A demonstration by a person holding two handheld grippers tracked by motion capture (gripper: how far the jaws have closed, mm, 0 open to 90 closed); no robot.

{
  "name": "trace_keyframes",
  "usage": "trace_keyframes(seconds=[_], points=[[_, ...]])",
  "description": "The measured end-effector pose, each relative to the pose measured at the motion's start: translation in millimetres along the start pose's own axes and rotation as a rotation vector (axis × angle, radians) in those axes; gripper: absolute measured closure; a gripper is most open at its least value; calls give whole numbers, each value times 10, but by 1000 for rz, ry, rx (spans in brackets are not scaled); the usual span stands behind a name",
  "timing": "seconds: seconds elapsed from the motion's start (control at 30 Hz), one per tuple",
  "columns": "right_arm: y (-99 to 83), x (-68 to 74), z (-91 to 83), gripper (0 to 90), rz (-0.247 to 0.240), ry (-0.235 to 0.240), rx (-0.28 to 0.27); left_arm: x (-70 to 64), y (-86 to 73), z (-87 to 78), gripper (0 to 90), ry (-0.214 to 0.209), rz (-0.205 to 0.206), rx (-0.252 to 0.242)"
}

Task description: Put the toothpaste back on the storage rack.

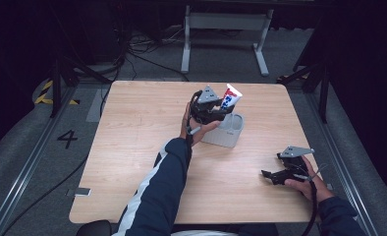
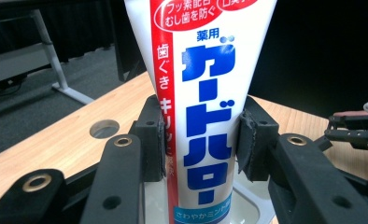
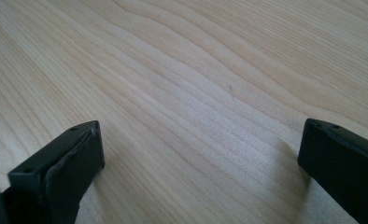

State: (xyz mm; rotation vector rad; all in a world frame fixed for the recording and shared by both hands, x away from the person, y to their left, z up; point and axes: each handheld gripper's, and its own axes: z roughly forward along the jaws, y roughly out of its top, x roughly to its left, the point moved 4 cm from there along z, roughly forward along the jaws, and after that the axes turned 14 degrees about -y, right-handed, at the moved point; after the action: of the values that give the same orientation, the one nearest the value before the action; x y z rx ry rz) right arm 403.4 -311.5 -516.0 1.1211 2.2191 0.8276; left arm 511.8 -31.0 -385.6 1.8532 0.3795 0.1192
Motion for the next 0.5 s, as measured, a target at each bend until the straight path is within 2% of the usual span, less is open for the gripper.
trace_keyframes(seconds=[0.5], points=[[-1, 0, -1, 5, 0, 0, 0, 15, -133, 20, 594, -3, -7, 44]])
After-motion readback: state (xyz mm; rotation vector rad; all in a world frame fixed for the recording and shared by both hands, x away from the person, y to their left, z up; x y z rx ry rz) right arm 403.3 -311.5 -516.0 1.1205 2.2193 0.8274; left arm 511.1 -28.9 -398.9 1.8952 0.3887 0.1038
